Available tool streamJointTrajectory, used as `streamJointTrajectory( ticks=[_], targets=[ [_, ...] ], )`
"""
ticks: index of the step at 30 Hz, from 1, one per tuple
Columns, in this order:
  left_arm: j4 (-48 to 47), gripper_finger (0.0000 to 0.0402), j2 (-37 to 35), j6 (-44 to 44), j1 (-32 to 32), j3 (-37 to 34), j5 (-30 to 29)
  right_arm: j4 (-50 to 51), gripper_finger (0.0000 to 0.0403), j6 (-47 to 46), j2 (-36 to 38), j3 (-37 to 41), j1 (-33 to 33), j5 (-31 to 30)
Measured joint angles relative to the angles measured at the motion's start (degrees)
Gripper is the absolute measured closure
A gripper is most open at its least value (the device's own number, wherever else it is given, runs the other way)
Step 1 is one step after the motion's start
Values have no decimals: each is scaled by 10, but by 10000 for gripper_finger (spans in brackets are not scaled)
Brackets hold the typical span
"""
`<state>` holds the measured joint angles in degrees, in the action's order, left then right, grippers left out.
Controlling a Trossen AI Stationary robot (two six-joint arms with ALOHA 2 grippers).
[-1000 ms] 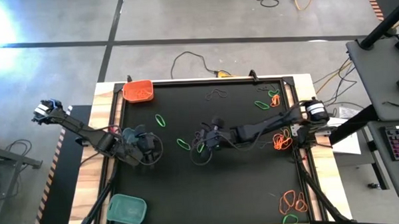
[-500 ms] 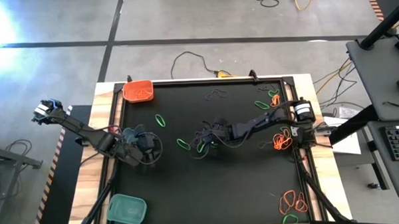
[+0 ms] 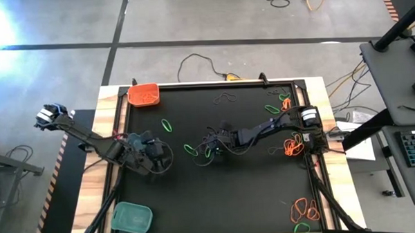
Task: Sort rubber bands into baskets
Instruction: Put the purple rubber band into the green bin
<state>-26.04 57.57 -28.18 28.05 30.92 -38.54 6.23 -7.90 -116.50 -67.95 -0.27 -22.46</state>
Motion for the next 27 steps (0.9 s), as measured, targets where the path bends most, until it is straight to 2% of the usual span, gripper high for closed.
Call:
streamJointTrajectory(
  ticks=[3,7,14,22,27],
  targets=[
    [0,194,6,0,0,0,0,1,389,4,-4,-7,-1,-12],
    [-1,194,5,3,0,0,0,2,392,25,10,-17,0,-43],
    [-1,194,1,19,0,0,-19,9,392,51,66,-34,-4,-52],
    [-2,194,1,21,0,0,-29,18,392,65,113,-47,8,-35],
    [-1,194,1,16,0,0,-29,61,392,69,112,-41,9,3]
  ],
)
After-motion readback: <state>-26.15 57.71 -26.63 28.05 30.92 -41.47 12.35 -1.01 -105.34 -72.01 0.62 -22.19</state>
